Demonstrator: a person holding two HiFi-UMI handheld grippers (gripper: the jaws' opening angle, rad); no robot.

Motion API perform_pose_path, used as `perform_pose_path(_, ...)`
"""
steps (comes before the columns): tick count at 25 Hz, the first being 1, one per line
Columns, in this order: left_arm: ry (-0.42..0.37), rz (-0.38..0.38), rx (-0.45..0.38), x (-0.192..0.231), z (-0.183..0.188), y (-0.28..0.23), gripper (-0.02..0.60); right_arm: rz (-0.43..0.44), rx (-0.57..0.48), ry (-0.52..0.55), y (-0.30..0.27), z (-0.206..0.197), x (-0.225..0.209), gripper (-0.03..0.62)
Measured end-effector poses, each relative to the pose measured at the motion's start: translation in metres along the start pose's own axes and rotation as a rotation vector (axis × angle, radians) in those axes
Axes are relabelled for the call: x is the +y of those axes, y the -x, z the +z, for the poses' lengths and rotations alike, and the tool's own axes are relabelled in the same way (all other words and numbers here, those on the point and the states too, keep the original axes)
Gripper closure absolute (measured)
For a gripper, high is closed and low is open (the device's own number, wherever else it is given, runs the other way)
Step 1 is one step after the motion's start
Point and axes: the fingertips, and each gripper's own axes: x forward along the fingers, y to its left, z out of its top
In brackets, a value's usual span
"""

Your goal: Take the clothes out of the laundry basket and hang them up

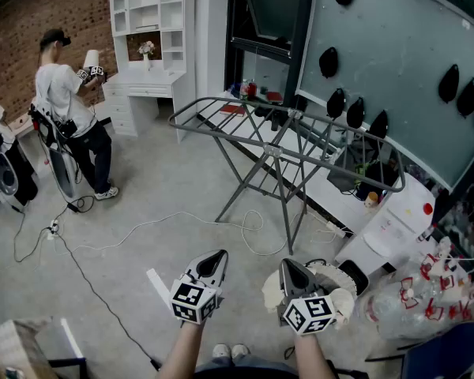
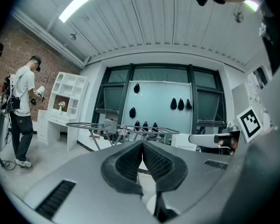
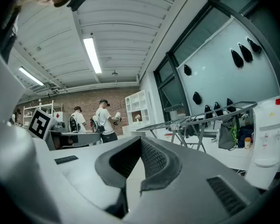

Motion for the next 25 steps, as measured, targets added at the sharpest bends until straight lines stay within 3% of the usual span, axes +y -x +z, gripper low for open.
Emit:
perform_pose_path(10, 0.007, -0.012, 0.008, -0.003, -0.006, -0.004, 0.56, 0.006, -0.005, -0.027, 0.001, 0.007, 0.002, 0.592)
perform_pose_path(19, 0.02, -0.087, 0.013, -0.016, -0.013, -0.009, 0.558, 0.013, -0.019, -0.04, 0.0, 0.004, 0.001, 0.591)
perform_pose_path(25, 0.044, -0.088, -0.017, -0.013, -0.008, -0.007, 0.557, -0.004, -0.031, -0.048, 0.002, 0.006, -0.001, 0.591)
